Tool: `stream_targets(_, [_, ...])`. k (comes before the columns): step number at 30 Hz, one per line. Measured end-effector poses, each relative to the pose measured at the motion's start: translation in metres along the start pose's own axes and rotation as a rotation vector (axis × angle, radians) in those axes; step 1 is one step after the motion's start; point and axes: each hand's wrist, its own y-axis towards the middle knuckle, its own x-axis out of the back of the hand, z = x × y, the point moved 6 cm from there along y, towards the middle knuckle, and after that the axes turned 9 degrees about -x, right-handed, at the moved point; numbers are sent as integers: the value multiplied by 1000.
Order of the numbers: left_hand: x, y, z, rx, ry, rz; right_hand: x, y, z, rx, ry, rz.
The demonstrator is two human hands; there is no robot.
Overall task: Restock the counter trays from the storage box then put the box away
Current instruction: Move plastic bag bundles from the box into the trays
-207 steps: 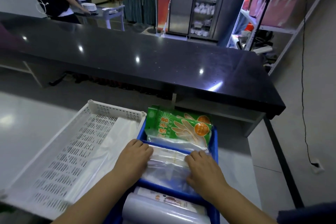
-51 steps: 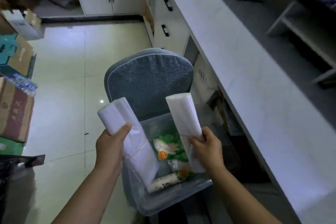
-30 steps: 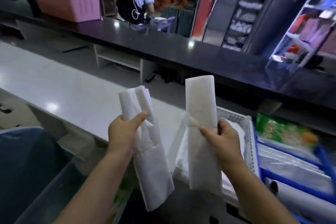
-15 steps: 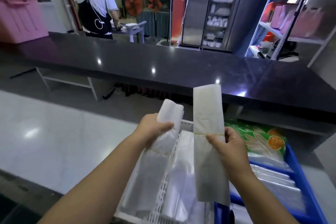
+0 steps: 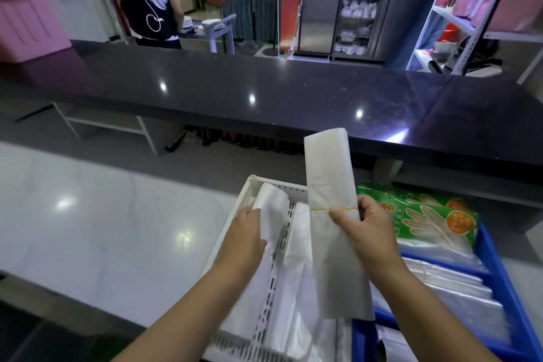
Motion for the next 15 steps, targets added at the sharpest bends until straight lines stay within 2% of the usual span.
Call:
stream_targets(2, [-8,-10,-6,-133,168,11,-4,-1,2,5,-12,-9])
stream_targets(4, [-22,-19,-10,-263,244,101,-8,-1,4,7,-21,-18])
stream_targets(8, [-40,-26,1,-284,342,301,-13,-3,8,8,-52,-37])
stream_targets(10, [-36,-25,-1,-266,335,291,-12,-6,10,8,-56,-57])
stream_targets(13, [-26,-25,-21,-280,227,148,-3,-11,13,20,-73,-116])
stream_targets(15, [-28,-28,-35,-275,171,139,5,-13,15,20,-68,-153])
